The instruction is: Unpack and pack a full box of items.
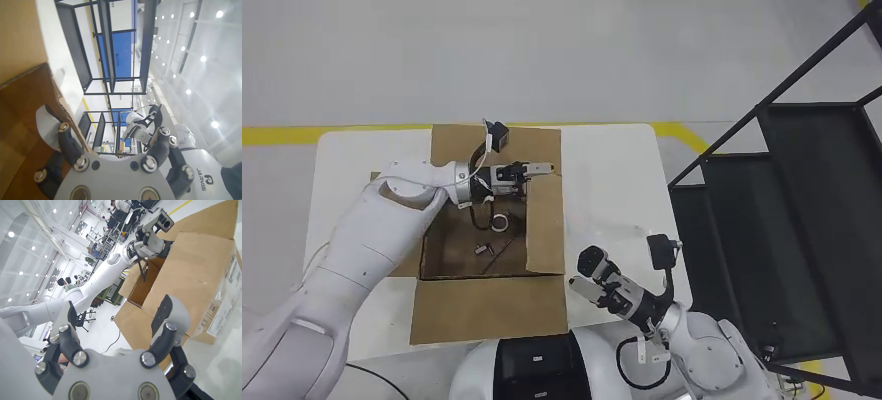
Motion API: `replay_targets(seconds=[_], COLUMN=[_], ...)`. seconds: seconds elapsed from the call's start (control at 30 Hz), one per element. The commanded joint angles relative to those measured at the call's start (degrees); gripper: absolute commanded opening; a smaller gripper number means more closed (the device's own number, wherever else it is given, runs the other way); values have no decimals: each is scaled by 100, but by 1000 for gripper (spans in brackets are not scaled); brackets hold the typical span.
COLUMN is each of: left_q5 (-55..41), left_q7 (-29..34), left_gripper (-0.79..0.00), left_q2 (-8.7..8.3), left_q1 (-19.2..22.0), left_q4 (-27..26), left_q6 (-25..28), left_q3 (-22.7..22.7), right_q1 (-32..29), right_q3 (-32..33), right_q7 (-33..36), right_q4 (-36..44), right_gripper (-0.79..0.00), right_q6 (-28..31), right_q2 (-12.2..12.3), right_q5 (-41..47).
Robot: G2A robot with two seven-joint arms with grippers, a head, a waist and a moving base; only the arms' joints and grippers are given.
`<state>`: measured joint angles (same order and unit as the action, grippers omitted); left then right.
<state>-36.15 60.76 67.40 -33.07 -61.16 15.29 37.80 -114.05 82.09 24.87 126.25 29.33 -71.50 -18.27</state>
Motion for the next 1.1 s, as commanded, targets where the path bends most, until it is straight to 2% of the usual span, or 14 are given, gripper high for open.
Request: replay_targets(seconds=[0.0, 0.13, 0.27, 0.5, 0.67, 0.87, 0.97, 1.07], left_q5=[-12, 7, -123, -276, -410, -190, 59, 275], left_q7=[-7, -59, -69, -162, 56, 225, 366, 642], left_gripper=[0, 0, 0, 0, 0, 0, 0, 0], left_q2=[35, 184, 402, 780, 932, 954, 852, 666], left_q1=[0, -10, 45, 194, 334, 462, 475, 432], left_q4=[-163, -433, -390, 110, 617, 954, 972, 855], left_q6=[12, -18, -122, -89, -7, 210, 296, 242], left_q3=[-7, -205, -473, -786, -752, -569, -372, -63], right_q1=[-66, -227, -369, -370, -114, 260, 373, 514], right_q3=[65, 181, 259, 169, 186, 152, 126, 77], right_q7=[-98, -248, -358, -327, -336, -402, -458, -517], right_q4=[49, 78, 54, -223, -686, -1158, -1333, -1580], right_gripper=[0, 0, 0, 0, 0, 0, 0, 0], right_q6=[73, 209, 274, 457, 171, -180, -290, -494], right_q2=[10, 35, 57, 92, 108, 113, 115, 114], right_q5=[12, 21, 21, 168, 346, 468, 442, 280])
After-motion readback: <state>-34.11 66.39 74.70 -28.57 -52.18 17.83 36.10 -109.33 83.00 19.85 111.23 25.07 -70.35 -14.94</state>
